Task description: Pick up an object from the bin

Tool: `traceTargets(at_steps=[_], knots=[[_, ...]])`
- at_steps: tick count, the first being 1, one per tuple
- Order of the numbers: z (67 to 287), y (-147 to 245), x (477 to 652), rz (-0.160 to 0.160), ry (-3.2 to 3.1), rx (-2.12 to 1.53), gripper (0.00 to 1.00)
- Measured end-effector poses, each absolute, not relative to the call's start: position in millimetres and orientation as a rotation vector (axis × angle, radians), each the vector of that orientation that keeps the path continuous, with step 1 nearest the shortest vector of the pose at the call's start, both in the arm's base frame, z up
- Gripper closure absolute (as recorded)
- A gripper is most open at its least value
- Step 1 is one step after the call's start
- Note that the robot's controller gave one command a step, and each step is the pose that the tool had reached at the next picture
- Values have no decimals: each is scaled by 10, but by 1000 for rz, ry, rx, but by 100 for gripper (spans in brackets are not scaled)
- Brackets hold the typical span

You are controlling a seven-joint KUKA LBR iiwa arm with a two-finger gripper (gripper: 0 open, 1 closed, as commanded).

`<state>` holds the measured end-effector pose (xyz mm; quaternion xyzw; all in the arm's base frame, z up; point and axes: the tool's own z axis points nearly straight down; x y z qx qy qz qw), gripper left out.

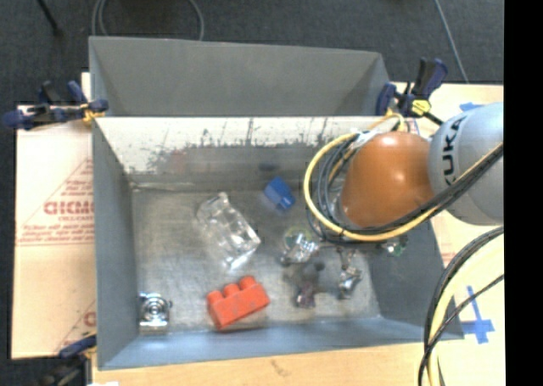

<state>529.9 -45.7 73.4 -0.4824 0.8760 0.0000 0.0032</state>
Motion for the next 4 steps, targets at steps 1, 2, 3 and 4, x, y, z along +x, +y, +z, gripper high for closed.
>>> traceTargets(at_steps=[1,2,3,4], knots=[[751,-473,5313,-7,2747,-1508,100],[1064,-480,5333,-5,2752,-1501,100],[1209,-487,5349,-4,2758,-1491,100],[1509,-494,5366,-5,2762,-1482,100]])
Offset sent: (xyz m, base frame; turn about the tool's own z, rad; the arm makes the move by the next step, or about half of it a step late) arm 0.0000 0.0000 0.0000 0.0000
